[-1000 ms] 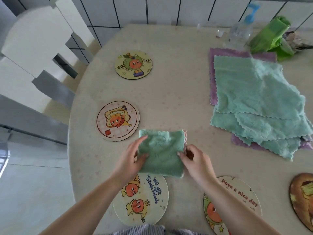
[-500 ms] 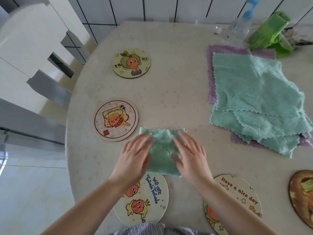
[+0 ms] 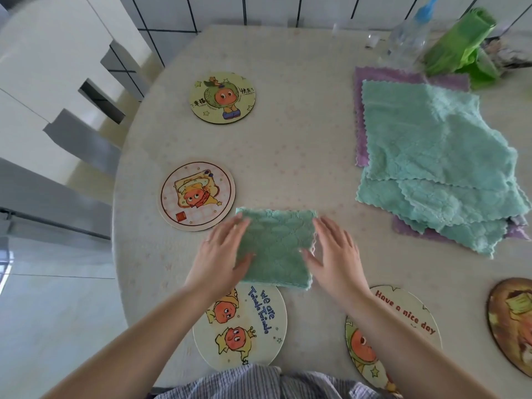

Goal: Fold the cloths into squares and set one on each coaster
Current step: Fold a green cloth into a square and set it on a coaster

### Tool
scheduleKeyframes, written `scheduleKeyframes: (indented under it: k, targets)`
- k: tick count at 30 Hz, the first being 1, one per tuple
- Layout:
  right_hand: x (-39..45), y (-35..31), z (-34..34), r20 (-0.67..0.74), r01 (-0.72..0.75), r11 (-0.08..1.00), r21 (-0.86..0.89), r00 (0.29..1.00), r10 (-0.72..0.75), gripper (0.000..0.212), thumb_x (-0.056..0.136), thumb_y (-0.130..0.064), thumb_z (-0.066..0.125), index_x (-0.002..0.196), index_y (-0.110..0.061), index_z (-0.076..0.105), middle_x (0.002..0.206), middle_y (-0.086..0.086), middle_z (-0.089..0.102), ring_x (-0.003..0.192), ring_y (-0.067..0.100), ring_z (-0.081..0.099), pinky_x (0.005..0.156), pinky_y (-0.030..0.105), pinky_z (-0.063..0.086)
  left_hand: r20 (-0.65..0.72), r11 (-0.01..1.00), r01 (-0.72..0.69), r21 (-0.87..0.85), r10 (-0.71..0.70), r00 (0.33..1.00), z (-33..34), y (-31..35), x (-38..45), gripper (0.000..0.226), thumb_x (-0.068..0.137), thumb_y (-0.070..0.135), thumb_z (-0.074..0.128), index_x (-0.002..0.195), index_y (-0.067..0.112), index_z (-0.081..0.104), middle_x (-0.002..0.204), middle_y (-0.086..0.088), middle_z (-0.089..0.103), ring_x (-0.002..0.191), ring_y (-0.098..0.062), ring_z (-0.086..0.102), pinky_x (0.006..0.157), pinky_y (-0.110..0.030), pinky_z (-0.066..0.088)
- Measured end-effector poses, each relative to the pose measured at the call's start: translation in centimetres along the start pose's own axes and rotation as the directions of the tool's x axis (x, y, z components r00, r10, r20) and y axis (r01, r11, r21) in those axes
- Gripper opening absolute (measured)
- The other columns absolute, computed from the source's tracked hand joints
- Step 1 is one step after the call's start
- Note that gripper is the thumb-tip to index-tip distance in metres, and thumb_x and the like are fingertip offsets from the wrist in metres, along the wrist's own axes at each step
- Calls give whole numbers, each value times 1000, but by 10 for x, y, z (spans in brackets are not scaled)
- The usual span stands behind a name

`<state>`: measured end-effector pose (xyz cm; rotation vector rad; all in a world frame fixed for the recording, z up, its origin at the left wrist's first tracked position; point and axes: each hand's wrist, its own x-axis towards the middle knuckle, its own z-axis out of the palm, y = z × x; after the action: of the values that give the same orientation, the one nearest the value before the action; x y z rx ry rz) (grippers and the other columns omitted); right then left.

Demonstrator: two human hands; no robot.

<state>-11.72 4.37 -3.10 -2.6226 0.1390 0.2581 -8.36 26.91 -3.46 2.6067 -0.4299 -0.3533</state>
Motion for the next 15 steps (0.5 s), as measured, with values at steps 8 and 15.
scheduleKeyframes:
  k: [8,15]
  targets:
    - [-14,-19,5,170,-352,800,485,936,309,56,85,-26,64,135,-26,39,91,-14,56,77,-5,53,56,9,40,119,865,296,-406,-271,955,-2,-4,-12,50,89,27,55,135,26,37,116,6,55,106,-10,53,91,-34,48]
    - [0,-36,2,197,-383,534,754,907,372,41,83,-18,67,110,-40,45,104,1,59,90,17,63,71,36,54,137,580,347,-737,-375,917,-25,5,5,28,89,9,56,111,26,53,104,12,53,99,-3,53,74,-22,46]
